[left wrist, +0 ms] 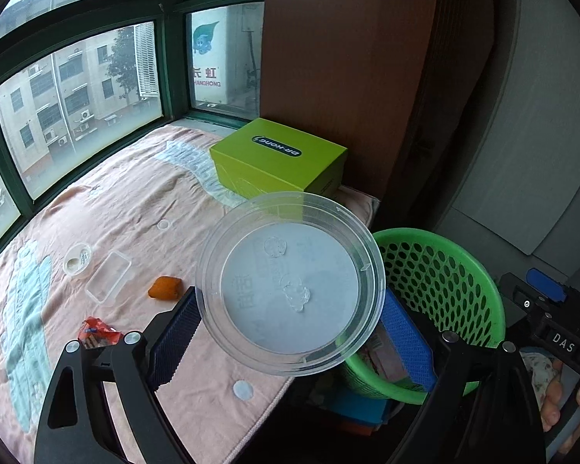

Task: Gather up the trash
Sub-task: 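Carry both items to the wastebasket and drop the pink wrapper in with the right tool, then lower the clear round lid into the green wastebasket with the left tool and release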

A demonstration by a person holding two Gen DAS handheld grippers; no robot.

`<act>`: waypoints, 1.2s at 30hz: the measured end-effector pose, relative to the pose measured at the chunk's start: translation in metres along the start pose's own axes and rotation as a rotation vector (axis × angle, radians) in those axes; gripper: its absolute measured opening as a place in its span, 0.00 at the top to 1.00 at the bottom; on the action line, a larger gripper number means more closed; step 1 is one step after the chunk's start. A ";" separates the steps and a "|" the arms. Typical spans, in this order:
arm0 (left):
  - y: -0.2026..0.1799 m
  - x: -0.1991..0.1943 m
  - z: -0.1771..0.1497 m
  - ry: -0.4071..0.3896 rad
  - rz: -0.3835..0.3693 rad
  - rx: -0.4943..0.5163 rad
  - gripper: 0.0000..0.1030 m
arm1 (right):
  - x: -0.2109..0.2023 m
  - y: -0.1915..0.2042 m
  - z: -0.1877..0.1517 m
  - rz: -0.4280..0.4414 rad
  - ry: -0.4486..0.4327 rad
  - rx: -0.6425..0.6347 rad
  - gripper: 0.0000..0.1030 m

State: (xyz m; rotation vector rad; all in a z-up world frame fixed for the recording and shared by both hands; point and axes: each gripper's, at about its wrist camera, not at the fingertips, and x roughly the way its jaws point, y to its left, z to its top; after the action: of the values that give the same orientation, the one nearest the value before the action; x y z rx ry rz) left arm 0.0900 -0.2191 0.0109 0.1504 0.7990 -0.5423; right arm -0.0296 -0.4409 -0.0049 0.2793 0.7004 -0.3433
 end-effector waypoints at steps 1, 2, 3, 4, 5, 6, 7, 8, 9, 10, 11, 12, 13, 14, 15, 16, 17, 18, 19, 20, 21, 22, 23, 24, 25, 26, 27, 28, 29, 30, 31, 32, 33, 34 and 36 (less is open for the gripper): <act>-0.004 0.002 0.000 0.005 -0.007 0.006 0.14 | -0.001 -0.002 0.000 -0.002 -0.002 0.005 0.24; -0.007 0.004 0.000 0.008 -0.016 0.011 0.14 | -0.002 -0.004 0.000 -0.003 -0.004 0.009 0.24; -0.011 0.006 0.000 0.012 -0.023 0.014 0.14 | -0.002 -0.005 0.001 -0.003 -0.006 0.014 0.24; -0.015 0.008 0.001 0.016 -0.031 0.017 0.14 | -0.004 -0.007 0.001 -0.004 -0.007 0.018 0.24; -0.018 0.010 0.001 0.019 -0.039 0.021 0.14 | -0.005 -0.009 0.001 -0.004 -0.009 0.023 0.24; -0.022 0.012 0.002 0.022 -0.046 0.025 0.14 | -0.006 -0.010 0.001 -0.005 -0.011 0.026 0.24; -0.026 0.014 0.002 0.024 -0.052 0.032 0.14 | -0.006 -0.012 0.000 -0.005 -0.012 0.029 0.24; -0.030 0.016 0.003 0.026 -0.058 0.039 0.14 | -0.006 -0.013 0.001 -0.005 -0.012 0.032 0.24; -0.035 0.018 0.003 0.027 -0.064 0.047 0.14 | -0.007 -0.015 0.000 -0.005 -0.013 0.035 0.24; -0.039 0.021 0.004 0.031 -0.069 0.053 0.14 | -0.007 -0.016 0.000 -0.004 -0.014 0.039 0.24; -0.043 0.023 0.004 0.036 -0.076 0.057 0.14 | -0.007 -0.018 0.000 -0.004 -0.015 0.042 0.24; -0.046 0.026 0.005 0.041 -0.085 0.060 0.14 | -0.008 -0.020 -0.001 -0.004 -0.016 0.045 0.24; -0.050 0.028 0.005 0.043 -0.094 0.064 0.14 | -0.008 -0.021 -0.001 -0.004 -0.016 0.048 0.24; -0.054 0.030 0.005 0.047 -0.101 0.070 0.14 | -0.008 -0.023 -0.001 -0.005 -0.017 0.052 0.24; -0.059 0.031 0.004 0.050 -0.108 0.077 0.14 | -0.008 -0.025 0.000 -0.004 -0.017 0.056 0.24; -0.063 0.033 0.004 0.055 -0.115 0.083 0.14 | -0.009 -0.026 0.000 -0.003 -0.018 0.060 0.24; -0.067 0.035 0.004 0.060 -0.118 0.090 0.14 | -0.009 -0.028 0.000 -0.004 -0.020 0.064 0.24; -0.071 0.037 0.004 0.066 -0.120 0.096 0.14 | -0.010 -0.030 -0.001 -0.005 -0.020 0.067 0.24; -0.074 0.039 0.004 0.070 -0.126 0.102 0.14 | -0.010 -0.031 -0.001 -0.005 -0.021 0.070 0.24; -0.078 0.041 0.003 0.074 -0.133 0.107 0.14 | -0.010 -0.033 -0.001 -0.006 -0.021 0.074 0.24; -0.081 0.042 0.003 0.078 -0.136 0.111 0.14 | -0.011 -0.034 -0.002 -0.005 -0.021 0.077 0.24; -0.084 0.044 0.003 0.080 -0.141 0.116 0.14 | -0.011 -0.035 -0.002 -0.005 -0.021 0.079 0.24; -0.086 0.045 0.002 0.083 -0.146 0.120 0.13 | -0.011 -0.036 -0.001 -0.005 -0.021 0.082 0.24; -0.089 0.046 0.001 0.086 -0.150 0.123 0.13 | -0.011 -0.037 -0.002 -0.005 -0.021 0.083 0.24; -0.091 0.047 0.001 0.087 -0.156 0.126 0.13 | -0.011 -0.038 -0.002 -0.005 -0.020 0.085 0.24; -0.093 0.048 0.001 0.086 -0.162 0.130 0.11 | -0.010 -0.038 -0.002 -0.005 -0.019 0.086 0.24; -0.095 0.048 0.001 0.084 -0.161 0.135 0.09 | -0.010 -0.038 -0.002 -0.004 -0.018 0.086 0.24; -0.097 0.048 0.000 0.084 -0.162 0.138 0.09 | -0.010 -0.039 -0.001 -0.003 -0.018 0.087 0.24; -0.098 0.047 0.000 0.083 -0.167 0.137 0.09 | -0.010 -0.039 -0.002 -0.002 -0.019 0.087 0.24; -0.097 0.047 -0.001 0.082 -0.168 0.136 0.09 | -0.010 -0.039 -0.001 0.000 -0.019 0.086 0.24; -0.097 0.047 -0.001 0.082 -0.165 0.135 0.09 | -0.010 -0.038 -0.001 0.001 -0.020 0.086 0.24; -0.095 0.046 -0.002 0.081 -0.163 0.131 0.09 | -0.011 -0.037 -0.001 0.003 -0.020 0.086 0.24; -0.092 0.045 -0.002 0.080 -0.162 0.125 0.09 | -0.010 -0.037 -0.002 0.007 -0.020 0.084 0.24; -0.089 0.044 -0.003 0.080 -0.160 0.118 0.09 | -0.010 -0.036 -0.002 0.011 -0.019 0.082 0.24; -0.081 0.043 -0.003 0.079 -0.149 0.102 0.09 | -0.010 -0.033 -0.002 0.018 -0.018 0.075 0.24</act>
State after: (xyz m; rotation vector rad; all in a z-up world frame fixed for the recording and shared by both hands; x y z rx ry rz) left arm 0.0712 -0.3044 -0.0158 0.2085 0.8641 -0.7218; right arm -0.0507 -0.4678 -0.0044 0.3536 0.6679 -0.3550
